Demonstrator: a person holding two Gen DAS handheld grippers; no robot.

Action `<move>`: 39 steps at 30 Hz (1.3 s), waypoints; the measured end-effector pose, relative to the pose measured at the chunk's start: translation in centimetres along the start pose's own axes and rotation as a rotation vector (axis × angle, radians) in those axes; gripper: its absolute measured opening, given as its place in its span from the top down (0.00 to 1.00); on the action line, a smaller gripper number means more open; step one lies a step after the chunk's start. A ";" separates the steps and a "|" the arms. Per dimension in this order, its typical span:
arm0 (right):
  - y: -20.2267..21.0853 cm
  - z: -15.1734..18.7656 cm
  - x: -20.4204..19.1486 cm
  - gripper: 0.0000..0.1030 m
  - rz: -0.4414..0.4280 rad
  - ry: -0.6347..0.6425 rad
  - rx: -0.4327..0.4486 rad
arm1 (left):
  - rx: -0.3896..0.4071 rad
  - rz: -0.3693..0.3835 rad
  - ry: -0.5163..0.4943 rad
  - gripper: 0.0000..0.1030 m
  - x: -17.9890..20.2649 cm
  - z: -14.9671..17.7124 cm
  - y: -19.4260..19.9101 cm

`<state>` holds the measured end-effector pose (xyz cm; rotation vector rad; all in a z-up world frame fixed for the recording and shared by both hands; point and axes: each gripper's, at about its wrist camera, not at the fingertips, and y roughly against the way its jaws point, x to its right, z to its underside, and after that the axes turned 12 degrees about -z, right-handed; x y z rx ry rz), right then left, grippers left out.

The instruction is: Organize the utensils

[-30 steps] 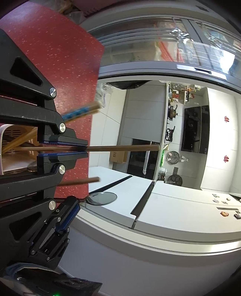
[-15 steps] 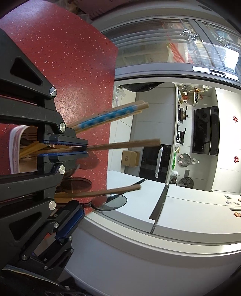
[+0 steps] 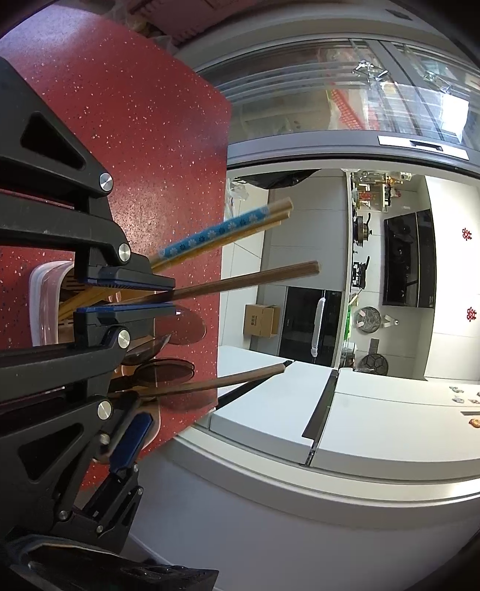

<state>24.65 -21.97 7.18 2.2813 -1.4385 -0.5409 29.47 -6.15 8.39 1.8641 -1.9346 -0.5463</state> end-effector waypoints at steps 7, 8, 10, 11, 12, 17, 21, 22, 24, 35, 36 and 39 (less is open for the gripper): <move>2.2 -0.4 0.2 0.55 -0.034 -0.078 0.030 | -0.001 -0.014 0.015 0.66 -0.6 0.1 0.6; 2.7 -0.4 0.3 0.55 -0.036 -0.090 0.033 | 0.000 -0.016 0.016 0.66 -0.7 0.1 0.6; 3.3 -0.3 0.4 0.53 -0.033 -0.108 0.035 | -0.001 -0.026 0.016 0.66 -0.9 0.1 0.8; 3.5 -0.2 0.5 0.53 -0.036 -0.119 0.034 | -0.003 -0.028 0.017 0.66 -0.9 0.2 0.9; 3.9 -0.1 0.7 0.53 -0.039 -0.137 0.032 | -0.004 -0.030 0.017 0.66 -0.9 0.2 1.0; 5.0 0.5 1.0 0.49 -0.035 -0.184 0.022 | -0.003 -0.035 0.011 0.66 -1.3 0.4 1.8; 5.6 1.1 1.0 0.49 -0.031 -0.207 -0.001 | -0.017 -0.048 -0.002 0.66 -1.4 0.7 2.4; 5.8 1.2 1.0 0.49 -0.029 -0.212 -0.007 | -0.021 -0.052 -0.006 0.66 -1.4 0.7 2.5; 6.2 1.6 0.8 0.48 -0.029 -0.221 -0.015 | -0.027 -0.058 -0.008 0.66 -1.6 1.1 2.8; 7.6 3.8 -0.2 0.47 -0.028 -0.261 -0.066 | -0.055 -0.081 -0.011 0.66 -3.3 3.2 4.8; 7.7 4.0 -0.3 0.47 -0.030 -0.267 -0.072 | -0.059 -0.081 -0.009 0.66 -3.4 3.3 4.8; 7.8 4.6 -0.6 0.47 -0.031 -0.272 -0.089 | -0.076 -0.088 -0.009 0.66 -4.0 4.0 5.1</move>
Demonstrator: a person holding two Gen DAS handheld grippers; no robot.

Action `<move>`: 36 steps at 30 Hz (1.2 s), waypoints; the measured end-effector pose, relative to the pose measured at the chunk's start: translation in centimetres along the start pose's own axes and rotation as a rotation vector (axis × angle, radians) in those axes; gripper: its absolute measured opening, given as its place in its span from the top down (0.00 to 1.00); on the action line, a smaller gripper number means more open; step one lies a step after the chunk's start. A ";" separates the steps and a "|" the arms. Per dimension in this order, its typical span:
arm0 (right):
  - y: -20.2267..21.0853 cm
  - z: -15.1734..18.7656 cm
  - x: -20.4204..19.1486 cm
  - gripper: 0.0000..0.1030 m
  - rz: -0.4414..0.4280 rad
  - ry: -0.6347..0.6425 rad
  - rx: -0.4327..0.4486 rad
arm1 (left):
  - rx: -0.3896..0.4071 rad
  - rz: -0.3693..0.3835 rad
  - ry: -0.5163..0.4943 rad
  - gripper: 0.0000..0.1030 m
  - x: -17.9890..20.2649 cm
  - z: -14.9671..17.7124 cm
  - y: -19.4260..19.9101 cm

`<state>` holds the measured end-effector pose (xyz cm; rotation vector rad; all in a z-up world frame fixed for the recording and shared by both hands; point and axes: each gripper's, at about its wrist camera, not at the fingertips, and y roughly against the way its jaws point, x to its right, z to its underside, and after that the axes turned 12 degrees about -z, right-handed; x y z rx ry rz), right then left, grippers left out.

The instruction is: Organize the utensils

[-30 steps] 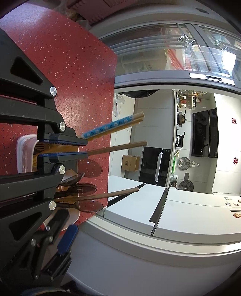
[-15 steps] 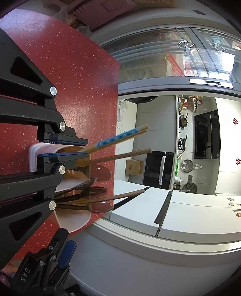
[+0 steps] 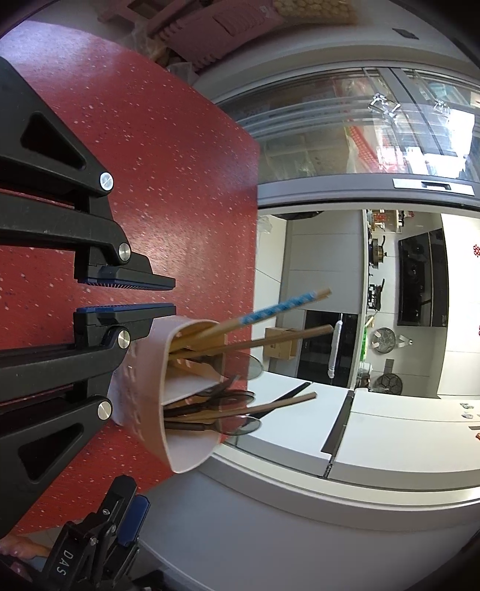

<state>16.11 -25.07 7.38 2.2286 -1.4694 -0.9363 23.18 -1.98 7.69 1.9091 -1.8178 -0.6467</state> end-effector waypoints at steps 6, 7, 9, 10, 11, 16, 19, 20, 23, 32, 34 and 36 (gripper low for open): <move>0.3 0.8 -0.6 0.47 0.024 0.007 -0.012 | -0.007 -0.007 0.003 0.66 -0.8 1.0 0.6; 0.4 0.8 -0.6 0.47 0.029 0.010 -0.010 | -0.001 -0.007 0.003 0.66 -0.8 1.1 0.9; 0.7 1.0 -1.0 0.47 0.047 0.028 0.002 | 0.007 -0.014 -0.002 0.66 -1.0 1.5 1.3; 0.8 1.0 -1.1 0.47 0.053 0.034 0.005 | 0.011 -0.020 -0.007 0.66 -1.0 1.8 1.5; 0.9 1.1 -1.2 0.47 0.057 0.041 0.008 | 0.011 -0.021 -0.008 0.66 -0.9 2.0 1.6; 1.0 1.2 -1.4 0.47 0.055 0.042 0.004 | -0.008 -0.013 -0.007 0.66 -1.0 2.6 1.7; 1.0 1.3 -1.4 0.47 0.063 0.042 0.001 | -0.021 -0.008 0.000 0.66 -1.4 2.9 1.6; 1.0 1.4 -1.4 0.47 0.068 0.042 -0.002 | -0.025 -0.010 0.002 0.66 -1.6 3.0 1.6; 0.9 1.6 -1.1 0.47 0.076 0.031 -0.010 | -0.038 -0.020 0.006 0.43 -2.2 3.4 1.5; 0.8 3.0 -1.0 0.35 0.090 0.020 -0.044 | -0.049 -0.062 0.022 0.00 -2.6 5.4 0.4; 1.0 3.5 -1.2 0.22 0.106 0.024 -0.035 | -0.052 -0.069 0.023 0.00 -2.3 5.9 0.1; 1.3 4.0 -1.3 0.16 0.133 0.024 -0.009 | -0.048 -0.080 0.010 0.00 -2.1 6.5 0.1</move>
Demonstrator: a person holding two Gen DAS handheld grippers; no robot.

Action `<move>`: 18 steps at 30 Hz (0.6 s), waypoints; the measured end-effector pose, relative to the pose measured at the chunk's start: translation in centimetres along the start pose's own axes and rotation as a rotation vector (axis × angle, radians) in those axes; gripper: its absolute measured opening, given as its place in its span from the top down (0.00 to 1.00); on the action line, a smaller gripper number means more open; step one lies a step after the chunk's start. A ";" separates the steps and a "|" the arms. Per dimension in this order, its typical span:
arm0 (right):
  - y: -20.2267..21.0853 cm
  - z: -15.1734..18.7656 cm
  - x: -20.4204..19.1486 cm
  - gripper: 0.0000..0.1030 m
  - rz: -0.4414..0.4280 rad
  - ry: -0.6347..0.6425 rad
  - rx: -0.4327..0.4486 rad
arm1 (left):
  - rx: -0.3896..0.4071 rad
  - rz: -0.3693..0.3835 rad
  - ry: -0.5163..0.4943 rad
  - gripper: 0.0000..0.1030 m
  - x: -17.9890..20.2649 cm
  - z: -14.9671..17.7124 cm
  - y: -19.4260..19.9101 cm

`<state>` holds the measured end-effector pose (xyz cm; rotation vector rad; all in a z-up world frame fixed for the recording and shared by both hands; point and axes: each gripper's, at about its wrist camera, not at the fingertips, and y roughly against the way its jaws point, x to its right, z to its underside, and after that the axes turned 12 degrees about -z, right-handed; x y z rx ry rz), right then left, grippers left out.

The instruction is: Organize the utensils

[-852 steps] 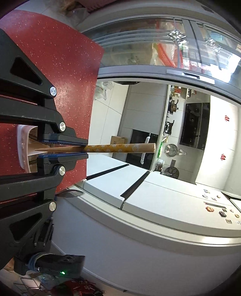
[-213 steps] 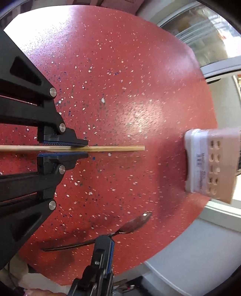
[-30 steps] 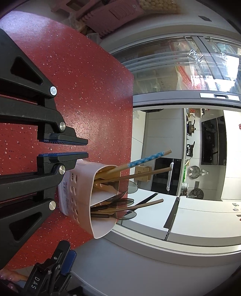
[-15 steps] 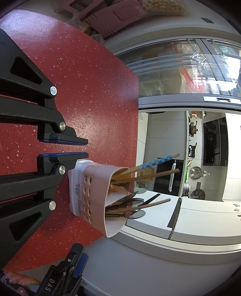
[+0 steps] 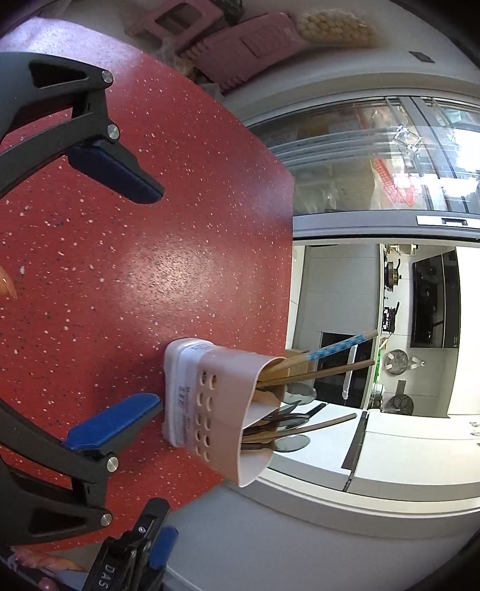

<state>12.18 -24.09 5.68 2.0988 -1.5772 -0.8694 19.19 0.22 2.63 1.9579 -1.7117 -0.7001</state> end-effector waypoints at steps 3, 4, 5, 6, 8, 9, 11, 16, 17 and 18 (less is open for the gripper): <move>0.5 0.6 0.0 0.13 0.030 -0.007 0.031 | 0.019 -0.004 -0.016 0.00 0.7 1.0 0.6; 0.7 0.8 0.0 0.12 0.040 -0.005 0.042 | 0.025 -0.005 -0.018 0.00 0.8 1.1 0.9; 0.9 1.0 -0.1 0.12 0.047 0.000 0.055 | 0.033 -0.003 -0.022 0.00 1.1 1.4 1.1; 1.1 1.2 -0.1 0.12 0.050 0.003 0.066 | 0.039 -0.001 -0.023 0.00 1.3 1.6 1.5; 1.5 1.6 0.0 0.12 0.044 0.000 0.089 | 0.046 -0.001 -0.023 0.00 1.3 1.7 2.2; 1.7 1.9 0.0 0.12 0.041 -0.004 0.103 | 0.053 0.003 -0.019 0.00 1.4 2.0 2.4; 2.2 2.3 -0.1 0.12 0.056 -0.001 0.135 | 0.061 0.005 -0.011 0.00 1.2 2.4 2.9; 2.9 3.2 -0.5 0.12 0.075 -0.006 0.167 | 0.077 0.008 -0.004 0.00 0.5 3.1 3.7; 2.9 3.4 -0.6 0.12 0.086 -0.004 0.167 | 0.082 0.005 -0.003 0.00 0.5 3.3 3.9; 3.0 3.5 -0.7 0.12 0.095 0.000 0.169 | 0.085 0.003 -0.002 0.00 0.4 3.4 4.0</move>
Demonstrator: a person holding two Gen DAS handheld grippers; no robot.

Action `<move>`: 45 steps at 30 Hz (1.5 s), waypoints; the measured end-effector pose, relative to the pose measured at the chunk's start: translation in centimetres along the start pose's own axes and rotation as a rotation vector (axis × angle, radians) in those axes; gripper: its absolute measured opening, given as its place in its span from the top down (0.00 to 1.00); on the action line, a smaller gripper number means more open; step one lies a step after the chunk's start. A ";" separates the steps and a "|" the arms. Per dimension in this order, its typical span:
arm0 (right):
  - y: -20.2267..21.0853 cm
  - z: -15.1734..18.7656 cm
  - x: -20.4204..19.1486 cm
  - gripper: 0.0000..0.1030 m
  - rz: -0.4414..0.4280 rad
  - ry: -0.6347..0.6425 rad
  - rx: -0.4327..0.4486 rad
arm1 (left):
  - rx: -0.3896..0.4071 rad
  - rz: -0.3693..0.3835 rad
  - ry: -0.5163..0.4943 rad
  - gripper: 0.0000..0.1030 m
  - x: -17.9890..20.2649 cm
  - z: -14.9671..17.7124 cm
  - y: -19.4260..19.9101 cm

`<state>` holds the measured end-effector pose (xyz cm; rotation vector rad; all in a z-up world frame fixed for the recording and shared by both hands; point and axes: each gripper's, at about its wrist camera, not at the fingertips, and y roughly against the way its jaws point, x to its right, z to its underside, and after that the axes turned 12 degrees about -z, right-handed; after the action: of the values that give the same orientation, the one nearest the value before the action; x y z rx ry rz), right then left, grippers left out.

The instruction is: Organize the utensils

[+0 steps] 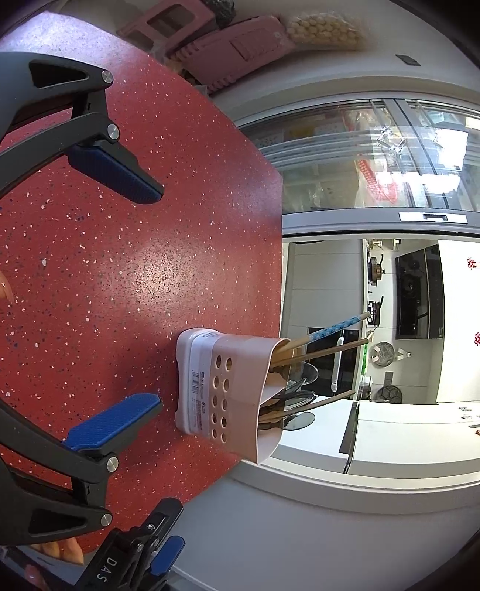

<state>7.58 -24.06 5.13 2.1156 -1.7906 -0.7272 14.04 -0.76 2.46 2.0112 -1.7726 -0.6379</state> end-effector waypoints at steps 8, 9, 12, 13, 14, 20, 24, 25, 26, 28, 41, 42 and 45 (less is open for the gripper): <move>1.1 0.6 -0.7 0.12 0.056 0.023 0.029 | 0.051 -0.021 0.003 0.00 -0.1 0.8 1.5; 1.0 0.7 -0.7 0.12 0.057 0.025 0.023 | 0.056 -0.024 0.000 0.00 -0.2 0.8 1.6; 1.1 0.8 -1.0 0.12 0.064 0.037 0.016 | 0.069 -0.023 0.003 0.00 -0.4 0.8 2.1; 1.1 0.8 -1.1 0.12 0.064 0.042 0.019 | 0.070 -0.025 0.006 0.00 -0.5 0.7 2.2; 1.2 0.8 -1.3 0.12 0.068 0.053 0.024 | 0.069 -0.026 0.011 0.00 -0.7 0.7 2.2; 2.0 0.8 -2.0 0.12 0.072 0.081 0.052 | 0.060 -0.015 0.011 0.00 -0.9 0.4 2.4; 2.4 0.7 -2.1 0.12 0.078 0.085 0.063 | 0.061 -0.008 0.002 0.00 -0.7 0.3 2.6; 2.4 0.7 -2.2 0.12 0.078 0.085 0.066 | 0.060 -0.006 0.001 0.00 -0.7 0.4 2.7; 2.6 0.7 -2.2 0.12 0.080 0.086 0.070 | 0.059 -0.004 0.001 0.00 -0.7 0.3 2.7; 2.6 0.6 -2.2 0.12 0.085 0.089 0.074 | 0.055 -0.001 0.000 0.00 -0.7 0.4 2.7; 2.6 0.2 -2.3 0.12 0.078 0.090 0.088 | 0.072 -0.012 0.002 0.00 -1.0 -0.4 2.7; 2.6 0.2 -2.3 0.12 0.078 0.088 0.089 | 0.073 -0.011 0.001 0.00 -1.0 -0.5 2.6; 2.4 0.0 -2.3 0.12 0.081 0.085 0.094 | 0.072 -0.011 0.003 0.00 -1.0 -0.7 2.3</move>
<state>5.28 -22.32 6.81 2.0848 -1.8864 -0.5347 12.45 -0.04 4.36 2.0688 -1.8084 -0.5820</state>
